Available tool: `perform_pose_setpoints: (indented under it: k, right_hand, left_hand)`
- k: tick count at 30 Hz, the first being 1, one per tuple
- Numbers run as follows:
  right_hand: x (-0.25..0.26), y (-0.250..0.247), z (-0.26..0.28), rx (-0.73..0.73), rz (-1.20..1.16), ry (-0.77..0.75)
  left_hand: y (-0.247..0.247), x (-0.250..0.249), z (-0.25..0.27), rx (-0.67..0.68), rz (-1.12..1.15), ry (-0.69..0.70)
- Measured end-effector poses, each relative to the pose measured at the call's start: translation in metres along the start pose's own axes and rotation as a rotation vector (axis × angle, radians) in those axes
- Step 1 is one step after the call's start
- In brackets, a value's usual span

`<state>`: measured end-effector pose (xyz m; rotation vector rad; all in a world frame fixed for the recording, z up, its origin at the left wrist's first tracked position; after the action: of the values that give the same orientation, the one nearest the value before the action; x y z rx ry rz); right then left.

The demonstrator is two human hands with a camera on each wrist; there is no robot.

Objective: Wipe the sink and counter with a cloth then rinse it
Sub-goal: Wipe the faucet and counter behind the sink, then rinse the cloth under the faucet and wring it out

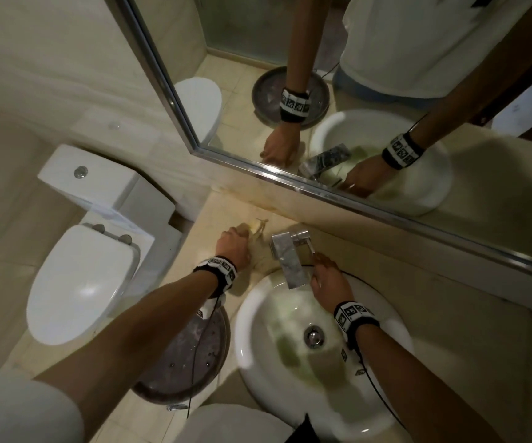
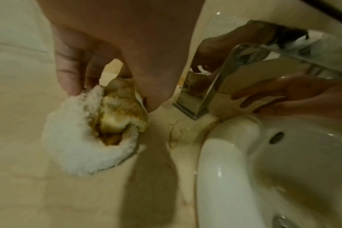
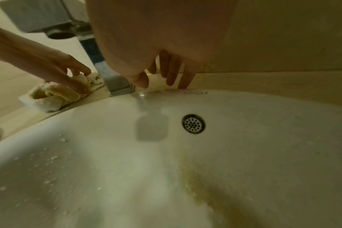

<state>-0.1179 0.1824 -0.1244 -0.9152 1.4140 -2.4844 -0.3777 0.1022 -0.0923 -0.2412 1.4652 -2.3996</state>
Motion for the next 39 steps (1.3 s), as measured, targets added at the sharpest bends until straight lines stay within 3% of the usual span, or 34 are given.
perform_pose_setpoints:
  k: [10,16,25,31,36,39]
  right_hand:
    - [0.025,0.001,0.054,-0.195,-0.058,0.028]
    - [0.041,0.001,0.076,-0.186,-0.07,0.038]
    - [0.054,-0.009,0.107,-0.03,-0.284,0.071]
    - [0.051,-0.013,0.138,0.03,-0.537,0.08]
    - [0.048,-0.03,0.175,0.161,-1.044,0.271]
    - [0.048,-0.043,0.193,0.064,-1.201,0.312]
  left_hand:
    - [0.026,-0.036,0.073,-0.016,0.029,0.261]
    - [0.015,-0.032,0.105,-0.023,0.117,0.32]
    - [0.003,-0.056,0.152,-0.243,0.4,0.442]
    - [-0.011,-0.096,0.174,-0.395,0.667,0.518]
    - [-0.012,-0.128,0.19,-0.433,0.787,0.528]
    - [-0.014,-0.143,0.194,-0.444,0.814,0.532]
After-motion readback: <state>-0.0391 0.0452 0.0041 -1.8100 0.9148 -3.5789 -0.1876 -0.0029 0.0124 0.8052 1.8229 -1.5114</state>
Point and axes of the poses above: each hand's wrist, its own z-axis away from the middle knuckle, its own y-axis out of the palm, x = y × z, the point moved 2 cm from there along -z, towards the middle knuckle, and after that the axes turned 8 degrees about y, right-handed, at the moved point
